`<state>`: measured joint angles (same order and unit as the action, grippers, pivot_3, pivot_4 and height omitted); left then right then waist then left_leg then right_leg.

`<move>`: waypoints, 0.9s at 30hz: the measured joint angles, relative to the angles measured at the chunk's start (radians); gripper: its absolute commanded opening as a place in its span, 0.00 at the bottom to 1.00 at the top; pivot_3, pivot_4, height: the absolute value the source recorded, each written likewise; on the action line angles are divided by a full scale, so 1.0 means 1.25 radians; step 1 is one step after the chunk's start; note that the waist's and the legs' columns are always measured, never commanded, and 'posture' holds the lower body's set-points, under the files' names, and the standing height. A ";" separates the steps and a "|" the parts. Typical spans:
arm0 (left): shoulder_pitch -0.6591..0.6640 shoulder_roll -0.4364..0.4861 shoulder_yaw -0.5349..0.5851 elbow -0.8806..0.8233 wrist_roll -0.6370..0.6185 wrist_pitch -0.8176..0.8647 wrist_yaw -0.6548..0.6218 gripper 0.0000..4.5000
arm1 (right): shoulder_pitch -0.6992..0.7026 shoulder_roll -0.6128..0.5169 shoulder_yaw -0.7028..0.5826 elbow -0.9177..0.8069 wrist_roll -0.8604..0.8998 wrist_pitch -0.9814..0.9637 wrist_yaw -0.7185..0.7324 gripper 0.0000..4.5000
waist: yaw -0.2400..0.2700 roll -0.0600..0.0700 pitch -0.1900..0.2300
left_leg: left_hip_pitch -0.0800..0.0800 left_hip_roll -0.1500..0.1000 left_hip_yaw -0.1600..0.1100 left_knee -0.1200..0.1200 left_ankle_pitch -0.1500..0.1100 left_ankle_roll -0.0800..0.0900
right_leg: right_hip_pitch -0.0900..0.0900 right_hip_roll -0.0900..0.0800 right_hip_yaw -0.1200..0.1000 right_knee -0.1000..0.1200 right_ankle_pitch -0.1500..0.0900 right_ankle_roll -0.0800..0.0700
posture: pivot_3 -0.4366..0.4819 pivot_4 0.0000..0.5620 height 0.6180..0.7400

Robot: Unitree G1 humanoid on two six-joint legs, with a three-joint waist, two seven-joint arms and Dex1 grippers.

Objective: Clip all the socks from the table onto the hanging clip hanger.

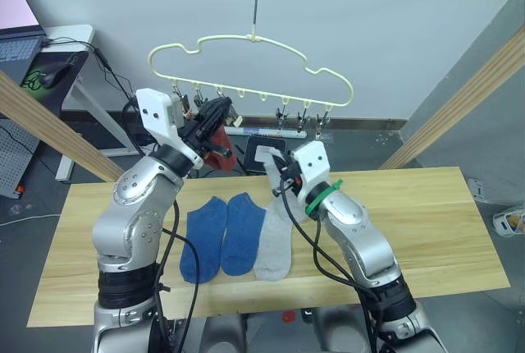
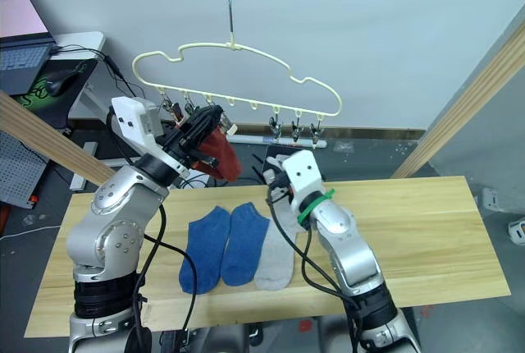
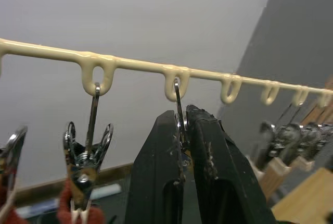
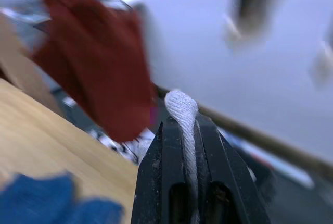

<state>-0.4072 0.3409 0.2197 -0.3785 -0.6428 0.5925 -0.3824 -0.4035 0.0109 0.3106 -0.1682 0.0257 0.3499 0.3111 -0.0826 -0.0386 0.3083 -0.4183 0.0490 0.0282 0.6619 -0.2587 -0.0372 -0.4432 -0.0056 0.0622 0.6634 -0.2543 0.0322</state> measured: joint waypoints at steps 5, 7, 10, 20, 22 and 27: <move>-0.020 0.015 0.046 -0.003 -0.114 0.087 0.023 0.00 | -0.057 0.021 -0.001 0.058 0.015 -0.050 0.031 0.01 | 0.001 0.000 0.000 | -0.001 0.000 -0.001 0.000 0.000 0.000 | 0.000 -0.001 0.000 0.001 0.000 0.000 | 0.40 0.53 0.99; -0.023 0.026 0.051 -0.003 -0.134 0.102 0.027 0.00 | -0.069 0.027 -0.002 0.080 0.021 -0.069 0.037 0.01 | 0.001 0.000 0.000 | -0.001 0.000 -0.002 0.000 0.000 0.000 | 0.000 -0.002 -0.001 0.001 0.000 0.000 | 0.40 0.53 0.99; -0.024 0.034 0.051 -0.006 -0.165 0.120 0.035 0.00 | -0.079 0.036 -0.003 0.101 0.027 -0.094 0.048 0.01 | 0.002 0.000 0.000 | -0.001 0.000 -0.002 0.000 0.000 0.000 | 0.000 -0.005 -0.001 0.000 0.000 0.000 | 0.40 0.53 0.99; -0.015 0.039 0.056 -0.013 -0.186 0.130 0.038 0.00 | -0.097 0.064 -0.014 0.137 0.038 -0.125 0.060 0.01 | 0.002 0.000 0.000 | -0.001 -0.001 -0.003 0.001 0.000 0.000 | 0.000 -0.008 -0.007 0.001 0.000 0.000 | 0.40 0.52 0.99; -0.013 0.042 0.060 -0.013 -0.190 0.129 0.036 0.00 | -0.098 0.070 -0.016 0.142 0.038 -0.129 0.059 0.01 | 0.002 0.000 0.000 | -0.002 -0.001 -0.004 0.001 0.000 0.000 | 0.000 -0.008 -0.009 0.001 0.000 0.000 | 0.40 0.52 0.99; -0.009 0.048 0.067 -0.012 -0.195 0.125 0.032 0.00 | -0.107 0.080 -0.032 0.156 0.046 -0.134 0.054 0.01 | 0.005 0.000 0.000 | -0.003 -0.001 -0.007 0.001 0.000 0.000 | 0.000 -0.010 -0.014 0.001 0.000 -0.001 | 0.41 0.52 0.99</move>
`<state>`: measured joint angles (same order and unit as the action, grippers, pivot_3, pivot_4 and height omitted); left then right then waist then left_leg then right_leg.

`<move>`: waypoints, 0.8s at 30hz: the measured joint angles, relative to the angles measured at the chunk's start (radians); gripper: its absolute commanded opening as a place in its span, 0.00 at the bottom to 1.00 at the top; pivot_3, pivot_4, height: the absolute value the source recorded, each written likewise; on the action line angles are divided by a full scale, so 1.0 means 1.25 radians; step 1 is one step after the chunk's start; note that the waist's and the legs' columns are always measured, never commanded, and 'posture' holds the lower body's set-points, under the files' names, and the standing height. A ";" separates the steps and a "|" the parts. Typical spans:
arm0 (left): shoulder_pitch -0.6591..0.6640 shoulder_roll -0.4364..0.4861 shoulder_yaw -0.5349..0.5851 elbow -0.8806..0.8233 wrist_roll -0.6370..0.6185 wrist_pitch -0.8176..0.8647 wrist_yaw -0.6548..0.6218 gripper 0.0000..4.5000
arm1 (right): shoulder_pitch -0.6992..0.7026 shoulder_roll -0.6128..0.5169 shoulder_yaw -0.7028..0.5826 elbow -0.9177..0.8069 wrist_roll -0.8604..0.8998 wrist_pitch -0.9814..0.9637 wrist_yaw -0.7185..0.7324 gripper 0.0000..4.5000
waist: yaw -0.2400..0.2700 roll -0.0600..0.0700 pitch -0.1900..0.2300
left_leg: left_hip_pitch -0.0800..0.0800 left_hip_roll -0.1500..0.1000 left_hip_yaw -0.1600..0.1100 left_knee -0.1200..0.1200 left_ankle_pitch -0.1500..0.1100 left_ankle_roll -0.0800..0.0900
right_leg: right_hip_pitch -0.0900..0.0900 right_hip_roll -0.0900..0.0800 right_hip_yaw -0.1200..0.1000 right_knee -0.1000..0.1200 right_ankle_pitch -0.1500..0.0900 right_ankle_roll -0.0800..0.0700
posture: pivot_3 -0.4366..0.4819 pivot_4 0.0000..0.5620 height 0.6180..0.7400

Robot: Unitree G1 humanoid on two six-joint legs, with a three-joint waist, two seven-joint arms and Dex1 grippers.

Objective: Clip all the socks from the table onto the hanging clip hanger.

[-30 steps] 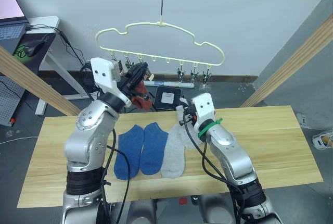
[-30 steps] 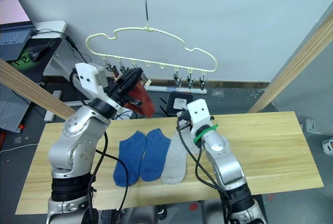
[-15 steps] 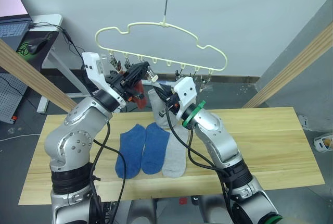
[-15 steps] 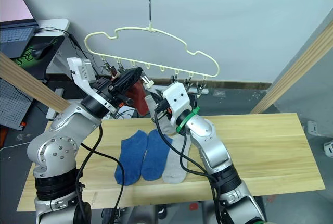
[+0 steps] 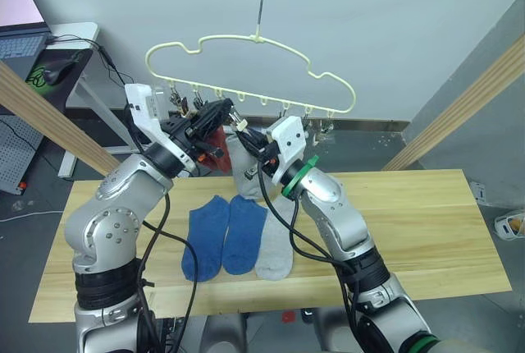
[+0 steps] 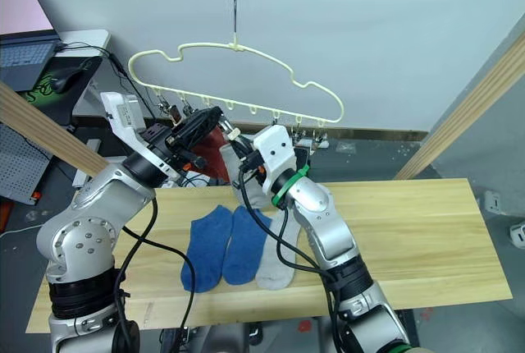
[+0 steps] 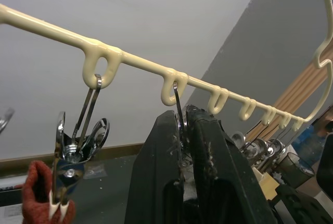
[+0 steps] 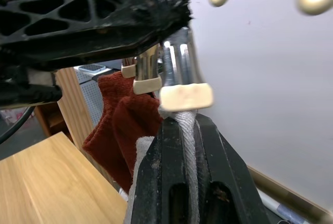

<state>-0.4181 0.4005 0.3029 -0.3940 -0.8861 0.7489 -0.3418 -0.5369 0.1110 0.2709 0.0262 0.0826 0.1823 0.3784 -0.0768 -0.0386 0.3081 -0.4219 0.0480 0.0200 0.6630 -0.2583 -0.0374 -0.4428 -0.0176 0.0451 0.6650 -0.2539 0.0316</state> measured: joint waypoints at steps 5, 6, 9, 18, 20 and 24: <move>0.001 0.004 0.006 0.000 -0.014 0.000 0.001 0.00 | 0.000 0.012 -0.014 0.002 0.015 0.000 -0.007 0.01 | 0.001 0.000 0.000 | -0.001 0.000 -0.002 0.000 0.000 0.000 | 0.000 0.000 -0.001 0.000 0.000 0.000 | 0.41 0.52 0.99; 0.002 0.005 0.006 0.000 -0.015 0.000 0.001 0.00 | 0.000 0.014 -0.015 0.002 0.017 0.000 -0.007 0.01 | 0.001 0.000 0.000 | -0.001 0.000 -0.002 0.000 0.000 0.000 | 0.000 0.000 -0.002 0.000 0.000 0.000 | 0.41 0.52 0.99; 0.001 0.005 0.008 0.000 -0.024 0.000 0.005 0.00 | 0.000 0.021 -0.021 0.002 0.034 0.003 -0.004 0.01 | 0.002 0.000 0.000 | -0.002 0.000 -0.003 0.001 0.000 0.000 | 0.000 0.000 -0.003 0.000 0.000 0.000 | 0.41 0.52 0.99; 0.001 0.005 0.003 -0.006 -0.030 0.001 0.021 0.00 | 0.001 0.025 -0.027 0.002 0.070 0.016 0.013 0.01 | 0.004 0.000 0.000 | -0.003 -0.001 -0.004 0.001 0.000 0.000 | 0.000 0.000 -0.004 0.000 0.000 0.000 | 0.41 0.52 0.99; 0.001 0.005 0.003 -0.006 -0.031 0.001 0.022 0.00 | 0.002 0.025 -0.027 0.002 0.071 0.016 0.013 0.01 | 0.004 0.000 0.000 | -0.003 -0.001 -0.005 0.001 0.001 0.000 | 0.000 0.000 -0.004 0.001 0.000 0.000 | 0.41 0.52 0.99; 0.001 0.005 0.007 -0.006 -0.046 0.002 0.030 0.27 | 0.001 0.025 -0.026 0.002 0.071 0.017 0.014 0.00 | 0.004 0.000 0.000 | -0.003 -0.001 -0.005 0.002 0.001 -0.001 | 0.000 0.000 -0.004 0.001 0.000 0.000 | 0.41 0.52 0.99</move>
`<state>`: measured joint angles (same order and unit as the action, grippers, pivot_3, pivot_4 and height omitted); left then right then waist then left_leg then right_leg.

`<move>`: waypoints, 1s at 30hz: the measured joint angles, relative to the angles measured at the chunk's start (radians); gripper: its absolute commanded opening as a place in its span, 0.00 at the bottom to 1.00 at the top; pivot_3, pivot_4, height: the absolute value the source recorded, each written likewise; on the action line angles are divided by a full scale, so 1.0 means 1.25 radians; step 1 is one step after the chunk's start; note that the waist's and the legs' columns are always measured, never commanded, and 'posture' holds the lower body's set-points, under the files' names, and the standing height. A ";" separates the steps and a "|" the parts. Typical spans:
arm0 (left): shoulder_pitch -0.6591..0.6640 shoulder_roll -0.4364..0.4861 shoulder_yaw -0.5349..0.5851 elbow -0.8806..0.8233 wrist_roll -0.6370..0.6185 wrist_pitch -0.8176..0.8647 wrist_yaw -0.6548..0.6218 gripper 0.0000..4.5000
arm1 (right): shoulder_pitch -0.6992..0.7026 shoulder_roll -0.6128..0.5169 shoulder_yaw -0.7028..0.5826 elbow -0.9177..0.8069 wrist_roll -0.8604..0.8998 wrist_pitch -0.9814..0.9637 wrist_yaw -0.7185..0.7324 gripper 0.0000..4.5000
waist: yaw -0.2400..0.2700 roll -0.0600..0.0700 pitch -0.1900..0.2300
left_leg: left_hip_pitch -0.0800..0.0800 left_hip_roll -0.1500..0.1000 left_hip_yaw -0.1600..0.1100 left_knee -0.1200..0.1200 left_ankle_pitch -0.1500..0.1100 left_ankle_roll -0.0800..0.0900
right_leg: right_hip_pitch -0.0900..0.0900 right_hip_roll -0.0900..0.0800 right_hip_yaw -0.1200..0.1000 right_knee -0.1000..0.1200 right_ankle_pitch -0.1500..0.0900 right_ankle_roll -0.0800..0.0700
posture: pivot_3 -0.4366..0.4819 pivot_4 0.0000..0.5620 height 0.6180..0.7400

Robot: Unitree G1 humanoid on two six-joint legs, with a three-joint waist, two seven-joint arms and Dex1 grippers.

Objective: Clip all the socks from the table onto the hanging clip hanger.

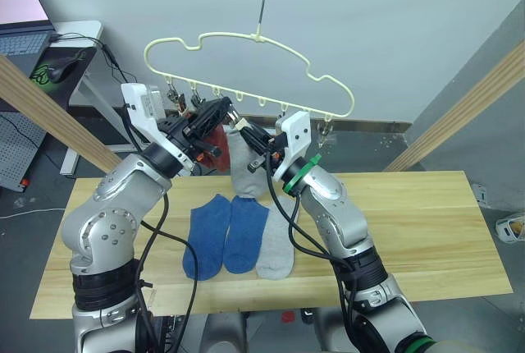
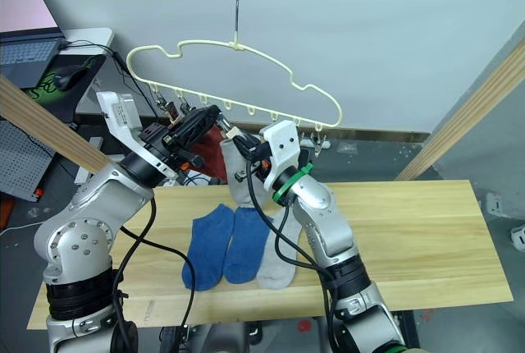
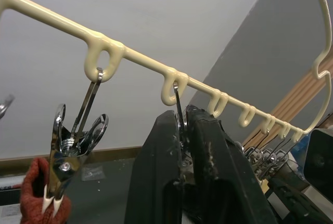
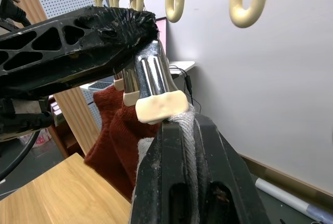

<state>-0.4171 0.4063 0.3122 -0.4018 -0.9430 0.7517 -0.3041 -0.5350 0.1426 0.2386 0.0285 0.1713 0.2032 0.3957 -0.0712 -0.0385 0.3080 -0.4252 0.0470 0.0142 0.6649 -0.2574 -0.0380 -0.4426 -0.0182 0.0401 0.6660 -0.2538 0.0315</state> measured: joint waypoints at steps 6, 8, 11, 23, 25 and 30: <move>0.000 0.000 -0.008 0.000 -0.032 0.017 0.009 0.65 | -0.001 0.000 0.012 -0.001 0.006 -0.001 0.011 0.00 | 0.003 0.000 0.000 | 0.000 0.000 0.000 0.000 0.000 0.000 | 0.000 0.000 0.000 0.000 0.000 0.000 | 0.41 0.52 0.99; 0.002 0.000 -0.011 -0.005 -0.043 0.023 0.011 0.70 | -0.001 0.000 0.014 -0.001 0.006 -0.001 0.011 0.00 | 0.005 0.000 0.000 | 0.000 0.000 0.000 0.000 0.000 0.000 | 0.000 0.000 0.000 0.000 0.000 0.000 | 0.41 0.52 0.99; 0.010 0.002 -0.016 -0.030 -0.066 0.035 0.020 0.70 | -0.002 0.000 0.014 -0.001 0.005 -0.001 0.011 0.00 | 0.007 0.000 0.000 | 0.000 0.000 -0.001 0.000 0.000 0.000 | 0.000 0.000 0.000 0.000 0.000 0.000 | 0.42 0.51 0.99; 0.038 0.049 -0.021 -0.052 -0.075 0.043 0.042 0.71 | -0.012 -0.019 0.023 0.007 -0.047 -0.002 -0.003 0.62 | 0.011 0.000 -0.001 | 0.000 -0.001 -0.001 0.002 0.001 -0.001 | 0.000 0.000 0.000 0.004 0.000 0.000 | 0.42 0.51 0.99; 0.050 0.061 -0.021 -0.052 -0.072 0.042 0.041 0.71 | -0.010 -0.030 0.024 0.007 -0.056 0.000 -0.003 0.70 | 0.012 0.000 -0.001 | 0.000 -0.001 -0.002 0.003 0.001 -0.001 | 0.000 0.000 -0.001 0.006 0.000 0.000 | 0.42 0.50 0.99; 0.078 0.094 -0.021 -0.062 -0.053 0.029 0.016 0.71 | 0.023 -0.071 0.030 -0.024 -0.061 0.025 0.001 0.70 | 0.012 0.000 -0.001 | 0.000 -0.001 -0.003 0.004 0.003 -0.001 | 0.000 0.000 -0.001 0.008 0.000 0.000 | 0.42 0.50 0.99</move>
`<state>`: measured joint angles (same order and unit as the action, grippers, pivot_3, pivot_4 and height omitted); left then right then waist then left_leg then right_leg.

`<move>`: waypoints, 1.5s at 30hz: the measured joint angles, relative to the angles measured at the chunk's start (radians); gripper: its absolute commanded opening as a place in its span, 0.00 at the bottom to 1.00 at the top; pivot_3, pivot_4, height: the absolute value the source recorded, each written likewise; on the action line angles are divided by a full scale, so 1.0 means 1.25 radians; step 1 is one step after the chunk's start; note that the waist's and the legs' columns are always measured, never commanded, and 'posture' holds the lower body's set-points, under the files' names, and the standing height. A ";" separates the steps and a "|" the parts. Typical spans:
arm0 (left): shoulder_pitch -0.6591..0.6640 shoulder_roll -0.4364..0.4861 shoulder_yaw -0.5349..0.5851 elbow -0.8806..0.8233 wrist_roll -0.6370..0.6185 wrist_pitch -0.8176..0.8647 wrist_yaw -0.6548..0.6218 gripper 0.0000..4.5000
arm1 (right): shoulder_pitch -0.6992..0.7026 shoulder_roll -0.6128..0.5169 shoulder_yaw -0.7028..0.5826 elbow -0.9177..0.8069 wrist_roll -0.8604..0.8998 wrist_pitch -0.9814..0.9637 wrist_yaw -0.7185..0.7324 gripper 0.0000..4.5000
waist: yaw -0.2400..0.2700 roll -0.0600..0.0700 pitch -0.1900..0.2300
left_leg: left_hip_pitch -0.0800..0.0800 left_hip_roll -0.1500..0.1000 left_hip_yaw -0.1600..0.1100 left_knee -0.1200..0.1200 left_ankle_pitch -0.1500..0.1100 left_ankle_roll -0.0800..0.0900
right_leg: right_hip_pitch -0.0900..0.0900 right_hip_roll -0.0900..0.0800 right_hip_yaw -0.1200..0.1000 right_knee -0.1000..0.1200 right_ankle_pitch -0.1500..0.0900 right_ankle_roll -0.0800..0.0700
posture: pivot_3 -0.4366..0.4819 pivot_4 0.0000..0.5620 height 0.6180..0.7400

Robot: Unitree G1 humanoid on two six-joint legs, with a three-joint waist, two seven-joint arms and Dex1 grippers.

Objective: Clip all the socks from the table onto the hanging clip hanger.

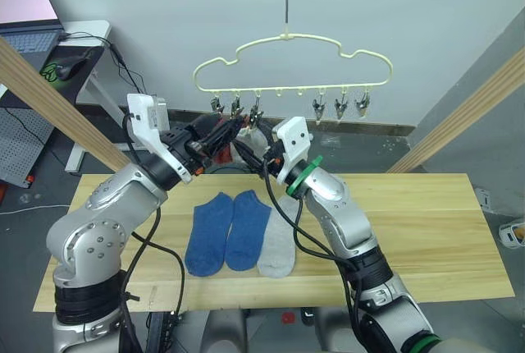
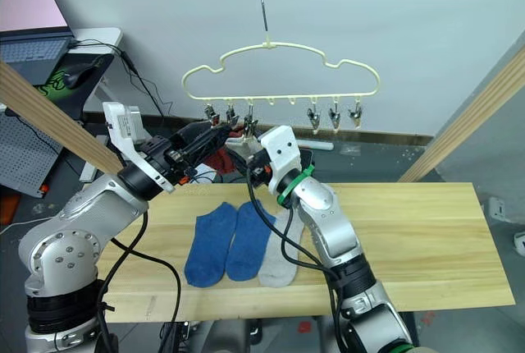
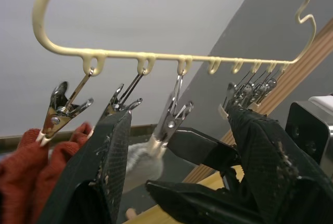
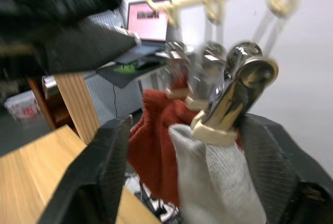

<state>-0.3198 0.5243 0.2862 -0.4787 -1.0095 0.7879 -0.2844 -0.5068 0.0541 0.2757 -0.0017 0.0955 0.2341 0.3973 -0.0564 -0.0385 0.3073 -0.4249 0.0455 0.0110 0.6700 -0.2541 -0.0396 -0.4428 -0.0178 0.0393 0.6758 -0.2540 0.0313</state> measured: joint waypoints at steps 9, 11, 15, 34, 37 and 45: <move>0.128 0.112 -0.004 -0.022 0.106 -0.089 -0.166 0.71 | 0.123 -0.135 0.014 -0.231 0.001 0.141 0.014 0.70 | 0.000 0.000 0.000 | 0.000 0.000 0.000 0.005 0.000 0.000 | 0.000 0.003 0.000 0.003 -0.001 0.000 | 0.40 0.48 0.99; 0.156 0.141 -0.012 -0.024 0.146 -0.122 -0.222 0.71 | 0.160 -0.167 0.009 -0.294 0.008 0.180 0.018 0.70 | 0.000 0.000 -0.001 | 0.000 0.000 0.000 0.005 0.000 0.000 | 0.000 0.004 0.001 0.003 -0.001 0.000 | 0.39 0.46 0.99; 0.168 0.150 -0.028 -0.024 0.197 -0.180 -0.290 0.71 | 0.196 -0.199 -0.026 -0.382 0.033 0.258 0.011 0.70 | 0.000 0.000 -0.002 | 0.000 0.000 0.000 0.006 0.001 0.000 | 0.001 0.005 0.001 0.003 -0.001 0.000 | 0.38 0.43 0.99; 0.123 0.185 -0.048 0.005 0.229 -0.208 -0.435 0.71 | 0.168 -0.156 -0.108 -0.460 0.037 0.376 -0.117 0.53 | -0.004 -0.001 -0.036 | 0.000 0.000 0.000 0.007 0.001 0.000 | 0.001 0.008 0.001 0.004 0.000 -0.001 | 0.37 0.31 0.99; 0.111 0.180 -0.061 0.013 0.238 -0.215 -0.440 0.71 | 0.153 -0.143 -0.108 -0.430 0.025 0.376 -0.145 0.53 | -0.005 -0.001 -0.040 | 0.000 0.000 0.000 0.007 0.001 0.000 | 0.001 0.009 0.001 0.004 0.000 -0.001 | 0.37 0.31 0.99; 0.083 0.173 -0.081 0.020 0.263 -0.222 -0.446 0.71 | 0.095 -0.086 -0.109 -0.340 -0.006 0.369 -0.213 0.53 | -0.007 -0.001 -0.048 | 0.000 0.000 0.000 0.007 0.001 0.000 | 0.001 0.011 0.001 0.004 0.001 -0.003 | 0.37 0.30 0.99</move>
<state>-0.2163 0.7404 0.1850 -0.4543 -0.6807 0.5104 -0.8415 -0.3885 -0.0536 0.1395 -0.4269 0.0884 0.6948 0.1312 -0.0658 -0.0401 0.2467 -0.4247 0.0458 0.0110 0.6784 -0.2528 -0.0392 -0.4420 -0.0039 0.0411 0.6808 -0.2527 0.0274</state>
